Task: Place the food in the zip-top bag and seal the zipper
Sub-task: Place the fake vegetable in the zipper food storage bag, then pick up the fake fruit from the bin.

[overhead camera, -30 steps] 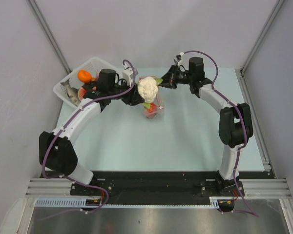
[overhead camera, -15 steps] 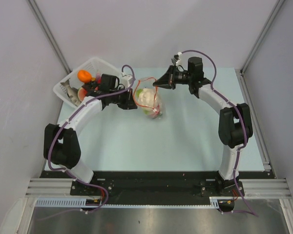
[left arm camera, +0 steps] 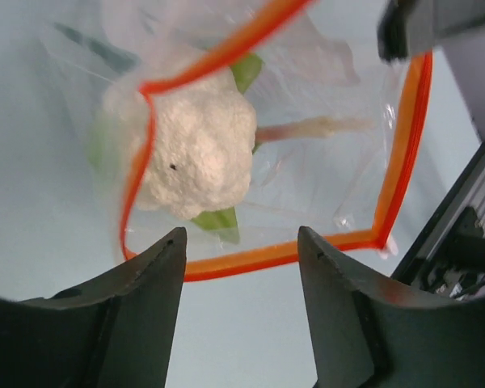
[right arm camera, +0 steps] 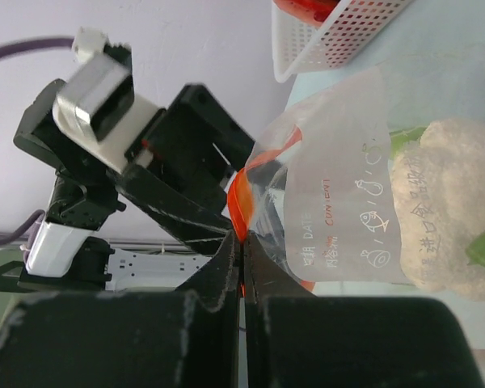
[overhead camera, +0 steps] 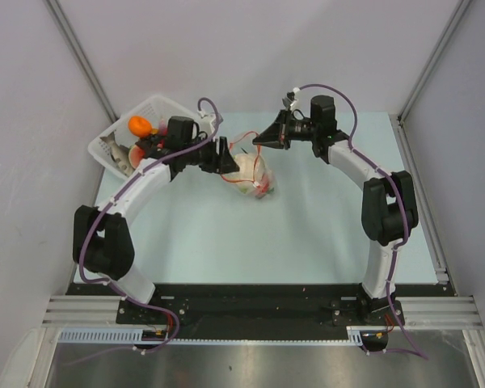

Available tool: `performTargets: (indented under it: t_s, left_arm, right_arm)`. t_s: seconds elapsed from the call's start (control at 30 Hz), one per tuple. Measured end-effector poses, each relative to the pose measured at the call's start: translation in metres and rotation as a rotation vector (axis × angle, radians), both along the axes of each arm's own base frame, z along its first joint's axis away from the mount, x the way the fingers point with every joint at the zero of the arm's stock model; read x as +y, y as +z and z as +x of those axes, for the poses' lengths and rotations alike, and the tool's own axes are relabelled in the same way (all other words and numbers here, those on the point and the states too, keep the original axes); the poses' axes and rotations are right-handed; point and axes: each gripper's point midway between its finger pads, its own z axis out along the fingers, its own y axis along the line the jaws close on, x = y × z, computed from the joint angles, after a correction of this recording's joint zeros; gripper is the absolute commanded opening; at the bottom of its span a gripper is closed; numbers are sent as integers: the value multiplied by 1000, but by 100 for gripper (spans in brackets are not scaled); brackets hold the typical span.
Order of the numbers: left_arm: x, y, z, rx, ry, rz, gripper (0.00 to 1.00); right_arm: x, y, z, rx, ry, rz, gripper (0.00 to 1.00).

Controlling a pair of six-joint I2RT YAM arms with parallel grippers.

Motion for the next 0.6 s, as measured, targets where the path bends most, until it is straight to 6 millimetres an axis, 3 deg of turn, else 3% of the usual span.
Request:
performTargets:
  t_s: [0.03,0.2,0.37,0.47,0.53,0.6]
  left_arm:
    - [1,4,6,-5,26,-16,99]
    - [41,36,50,-67,211,-24,100]
    - [126,83,109,-213,427,34,100]
    - [180,84,139,-237,546,105,100]
    - [213,74,163,-233,605,155,100]
    - [233,53,180,-199,630,200,100]
  right_arm:
    - [0,0,0,0,2,0,0]
    - [-2,-3,1,-9,-3,-12,0]
    - [-8,-16,5,-11,-25,-56,0]
    - [-12,-21,7,-9,-38,-74,0]
    - [-14,-23,8,-8,-42,-84,0]
    - [-14,-24,8,-5,-43,-88,0]
